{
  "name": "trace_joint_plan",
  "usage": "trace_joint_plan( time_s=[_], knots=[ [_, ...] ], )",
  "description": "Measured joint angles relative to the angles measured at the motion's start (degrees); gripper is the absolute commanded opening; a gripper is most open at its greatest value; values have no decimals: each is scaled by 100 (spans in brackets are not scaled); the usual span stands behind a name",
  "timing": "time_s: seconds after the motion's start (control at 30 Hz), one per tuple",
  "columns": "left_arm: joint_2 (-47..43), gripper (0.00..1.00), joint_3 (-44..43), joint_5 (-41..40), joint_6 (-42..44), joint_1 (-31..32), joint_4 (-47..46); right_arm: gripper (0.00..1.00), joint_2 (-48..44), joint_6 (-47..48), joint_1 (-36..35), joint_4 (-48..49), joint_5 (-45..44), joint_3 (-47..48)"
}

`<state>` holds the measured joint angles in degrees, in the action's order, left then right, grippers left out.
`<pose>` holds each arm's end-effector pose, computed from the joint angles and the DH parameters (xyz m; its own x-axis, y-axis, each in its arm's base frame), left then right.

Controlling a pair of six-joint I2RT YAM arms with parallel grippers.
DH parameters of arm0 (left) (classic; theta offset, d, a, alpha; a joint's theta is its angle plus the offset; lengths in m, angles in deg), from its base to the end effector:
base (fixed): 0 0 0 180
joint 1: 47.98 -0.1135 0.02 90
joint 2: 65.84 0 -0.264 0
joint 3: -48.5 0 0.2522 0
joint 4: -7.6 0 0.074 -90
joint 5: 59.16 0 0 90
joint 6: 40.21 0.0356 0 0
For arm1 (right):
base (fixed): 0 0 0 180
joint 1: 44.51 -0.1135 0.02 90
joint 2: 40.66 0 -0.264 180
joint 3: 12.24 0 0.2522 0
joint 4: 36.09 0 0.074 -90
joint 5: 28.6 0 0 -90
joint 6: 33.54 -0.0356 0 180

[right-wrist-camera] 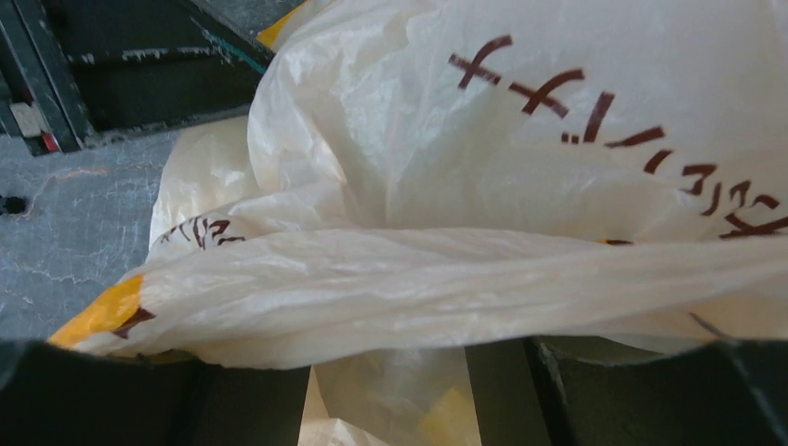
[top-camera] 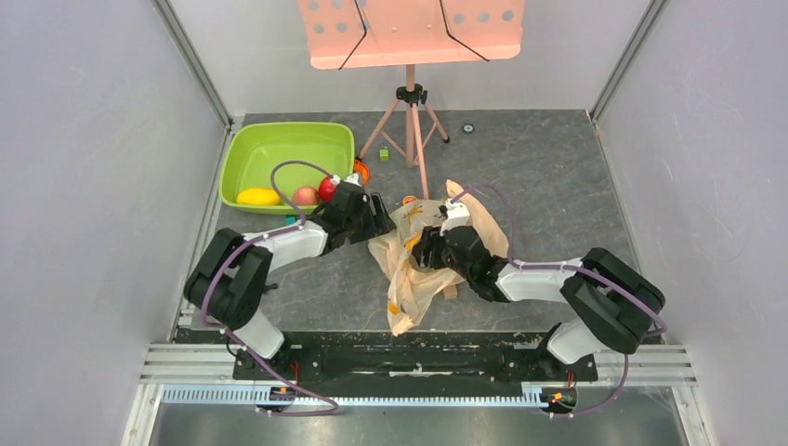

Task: Take the fake fruits out of the plastic bag
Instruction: Take out the fake fruit from the plastic bag.

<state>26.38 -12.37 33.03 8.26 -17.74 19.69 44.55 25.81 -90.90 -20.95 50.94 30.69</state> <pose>0.2802 -0.1649 0.1707 -0.7943 -0.3039 -0.5261 0.0008 0.8654 -0.5011 0.1989 0.1994 0.1572 -0.5769 0.1213 -0.8078 -0.3563 0.8525 0.3824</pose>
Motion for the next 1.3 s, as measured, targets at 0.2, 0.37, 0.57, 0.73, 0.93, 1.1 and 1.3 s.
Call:
trace_joint_plan(
  time_s=[0.2,0.37,0.57,0.73,0.93,1.1,1.3],
  knots=[
    [118,68,157,153,-2,0,-214,62,306,-39,0,105,-151,188],
    [155,60,258,323,-7,0,-417,62,590,-24,0,103,-262,485],
    [195,48,369,538,-17,13,-695,58,883,24,0,103,-328,743],
    [195,37,470,691,-24,42,-905,57,1158,48,0,103,-341,901],
    [240,30,511,815,-28,76,-1071,52,1515,68,7,101,-343,1071],
    [243,27,538,861,-31,76,-1132,32,1722,125,15,105,-345,1237],
    [243,24,647,883,-39,81,-1270,1,1731,282,11,151,-402,1239]
  ],
)
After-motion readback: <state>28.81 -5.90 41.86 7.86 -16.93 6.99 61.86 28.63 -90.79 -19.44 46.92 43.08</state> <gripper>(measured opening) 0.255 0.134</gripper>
